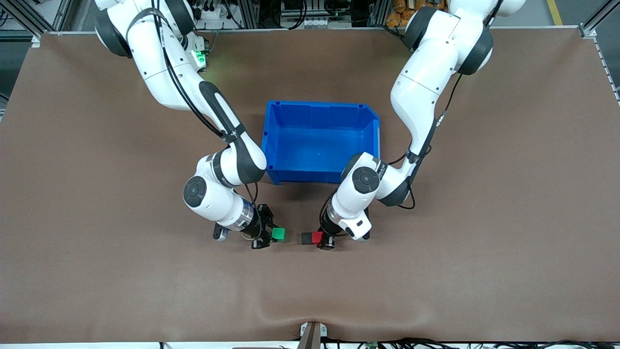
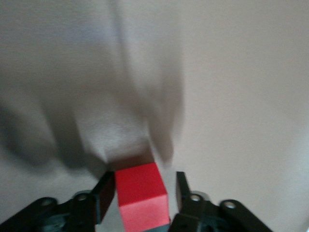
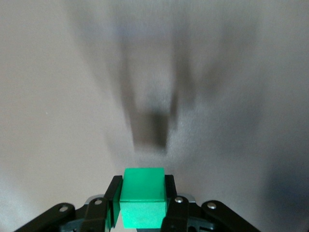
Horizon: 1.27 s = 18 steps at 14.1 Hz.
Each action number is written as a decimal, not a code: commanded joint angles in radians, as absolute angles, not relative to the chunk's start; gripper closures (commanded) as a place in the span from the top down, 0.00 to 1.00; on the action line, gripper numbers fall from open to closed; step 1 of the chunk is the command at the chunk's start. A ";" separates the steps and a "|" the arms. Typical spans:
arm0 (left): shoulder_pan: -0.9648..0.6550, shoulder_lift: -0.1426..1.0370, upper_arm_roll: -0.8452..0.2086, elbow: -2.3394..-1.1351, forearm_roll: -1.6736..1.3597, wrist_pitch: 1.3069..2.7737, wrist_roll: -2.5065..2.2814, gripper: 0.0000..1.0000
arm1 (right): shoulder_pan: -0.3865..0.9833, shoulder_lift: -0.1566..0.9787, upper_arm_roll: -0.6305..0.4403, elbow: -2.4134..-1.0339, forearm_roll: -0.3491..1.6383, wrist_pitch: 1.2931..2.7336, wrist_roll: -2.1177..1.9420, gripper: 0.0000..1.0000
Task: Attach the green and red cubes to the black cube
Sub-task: 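Press both cubes against the black cube and open both grippers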
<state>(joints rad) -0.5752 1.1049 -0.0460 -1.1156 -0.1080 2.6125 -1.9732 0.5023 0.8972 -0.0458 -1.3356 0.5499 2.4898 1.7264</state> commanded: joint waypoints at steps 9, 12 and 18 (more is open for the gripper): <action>-0.589 0.993 -0.026 -1.094 0.058 2.388 -1.965 0.82 | 0.572 1.029 -0.060 -1.193 0.558 2.548 1.810 0.00; -0.566 0.931 -0.032 -1.095 0.071 2.321 -1.964 0.82 | 0.574 1.034 -0.061 -1.192 0.558 2.548 1.815 0.00; -0.474 0.784 -0.026 -1.129 0.089 2.136 -1.760 0.83 | 0.569 1.029 -0.063 -1.197 0.545 2.542 1.801 1.00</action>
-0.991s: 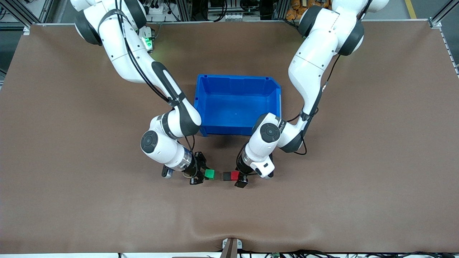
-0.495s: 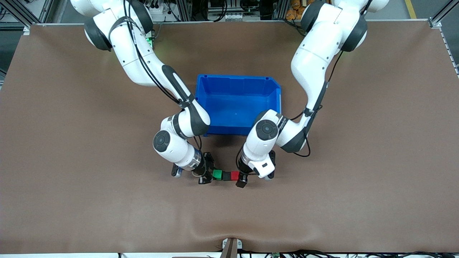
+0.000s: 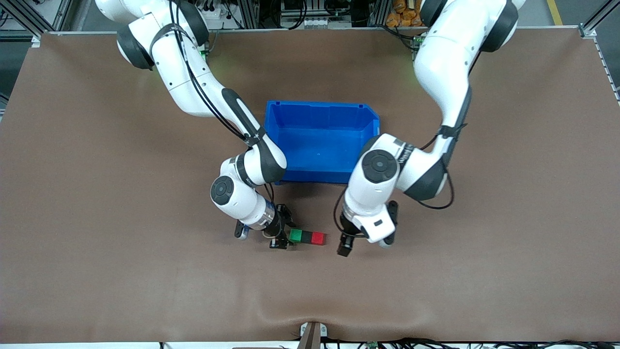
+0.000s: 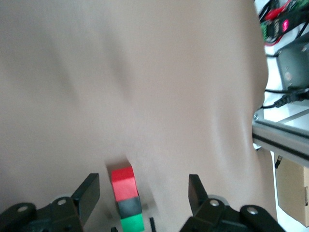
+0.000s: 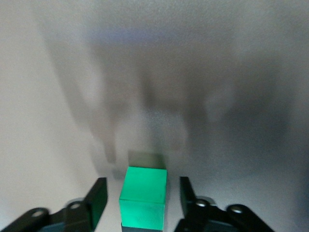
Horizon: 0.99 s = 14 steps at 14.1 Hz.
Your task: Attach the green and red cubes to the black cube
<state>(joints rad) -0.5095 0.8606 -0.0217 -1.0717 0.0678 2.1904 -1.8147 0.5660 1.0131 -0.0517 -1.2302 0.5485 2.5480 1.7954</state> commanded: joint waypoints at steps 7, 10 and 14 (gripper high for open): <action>-0.301 0.378 -0.034 -1.569 0.080 2.138 -1.458 0.82 | 0.491 0.974 -0.071 -1.193 0.497 2.533 1.782 1.00; -0.212 0.272 -0.034 -1.656 0.077 2.135 -1.354 0.82 | 0.454 0.957 -0.067 -1.193 0.497 2.526 1.781 1.00; -0.121 0.152 -0.035 -1.753 0.072 2.115 -1.162 0.82 | 0.407 0.933 -0.067 -1.193 0.489 2.490 1.778 1.00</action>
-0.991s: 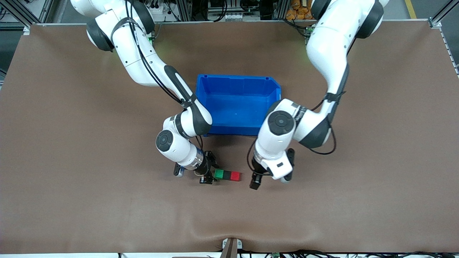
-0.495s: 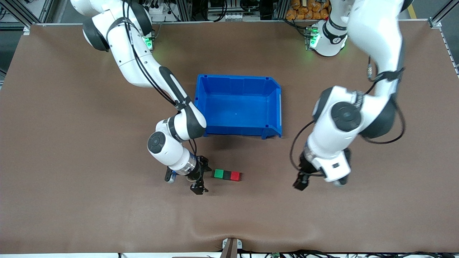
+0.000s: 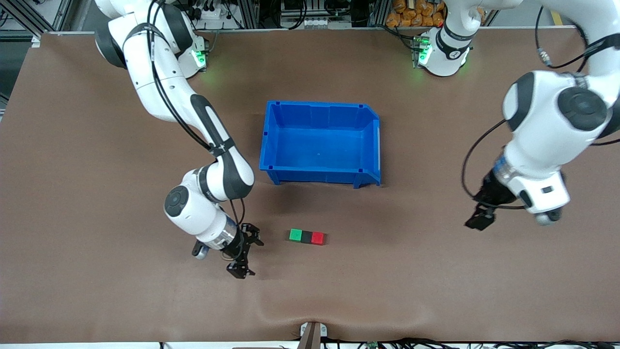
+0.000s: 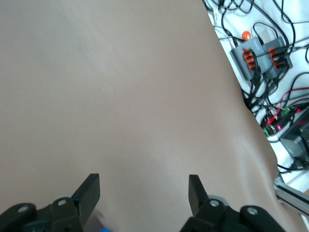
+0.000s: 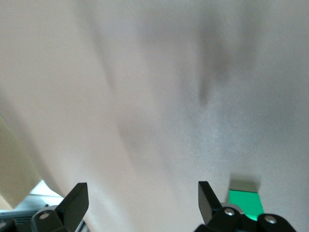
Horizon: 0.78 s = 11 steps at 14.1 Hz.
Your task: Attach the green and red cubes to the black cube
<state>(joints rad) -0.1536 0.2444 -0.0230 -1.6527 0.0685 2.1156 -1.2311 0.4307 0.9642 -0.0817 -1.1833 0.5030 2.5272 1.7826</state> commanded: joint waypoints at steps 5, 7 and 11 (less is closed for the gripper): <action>-0.091 0.043 -0.041 -1.816 0.072 2.040 -0.973 0.83 | 0.347 0.910 -0.060 -1.180 0.492 2.387 1.703 1.00; -0.039 0.020 -0.093 -1.813 0.054 2.004 -0.876 0.83 | 0.316 0.896 -0.060 -1.158 0.492 2.321 1.677 1.00; 0.023 -0.008 -0.149 -1.792 0.018 1.929 -0.653 0.83 | 0.261 0.879 -0.060 -1.115 0.495 2.195 1.580 1.00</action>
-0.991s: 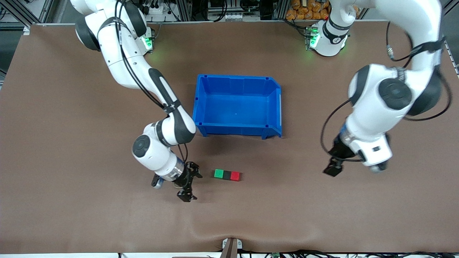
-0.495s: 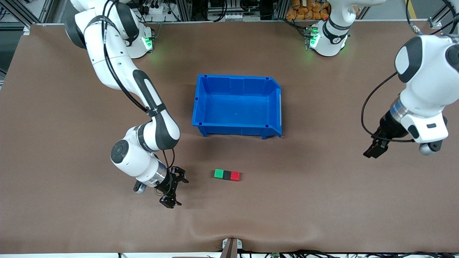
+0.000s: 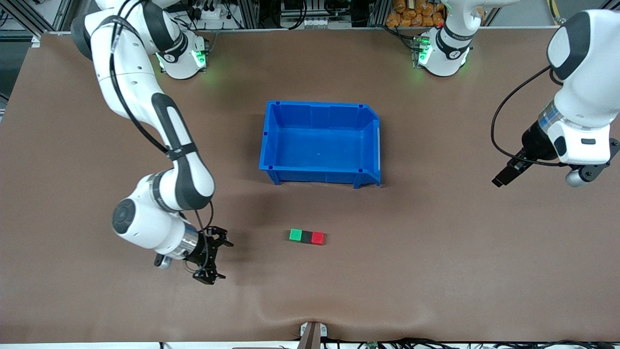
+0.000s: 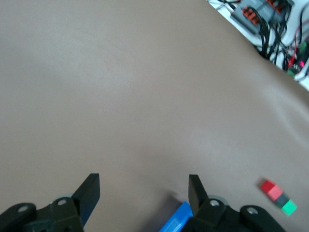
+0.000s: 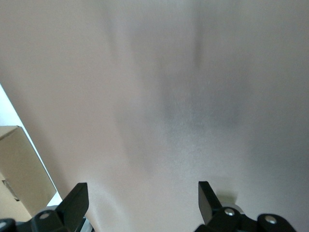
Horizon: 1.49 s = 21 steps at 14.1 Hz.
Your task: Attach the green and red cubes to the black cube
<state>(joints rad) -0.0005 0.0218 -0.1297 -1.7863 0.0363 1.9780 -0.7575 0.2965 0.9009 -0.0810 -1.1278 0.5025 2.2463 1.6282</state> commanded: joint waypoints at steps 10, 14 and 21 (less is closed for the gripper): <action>-0.040 -0.020 -0.045 -1.648 0.032 1.567 -0.057 0.83 | 0.095 0.724 -0.055 -1.086 0.502 1.843 1.238 1.00; -0.034 -0.021 -0.032 -1.551 0.035 1.454 0.015 0.83 | 0.017 0.628 -0.046 -1.100 0.494 1.734 1.038 1.00; -0.028 -0.014 -0.035 -1.526 0.035 1.422 0.021 0.83 | -0.021 0.470 -0.049 -1.103 0.313 1.475 0.658 1.00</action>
<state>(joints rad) -0.0244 -0.0197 -0.0387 -1.5394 0.0337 1.4366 0.0009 -0.0083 0.5414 -0.0720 -1.0642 0.3596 1.5289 0.7278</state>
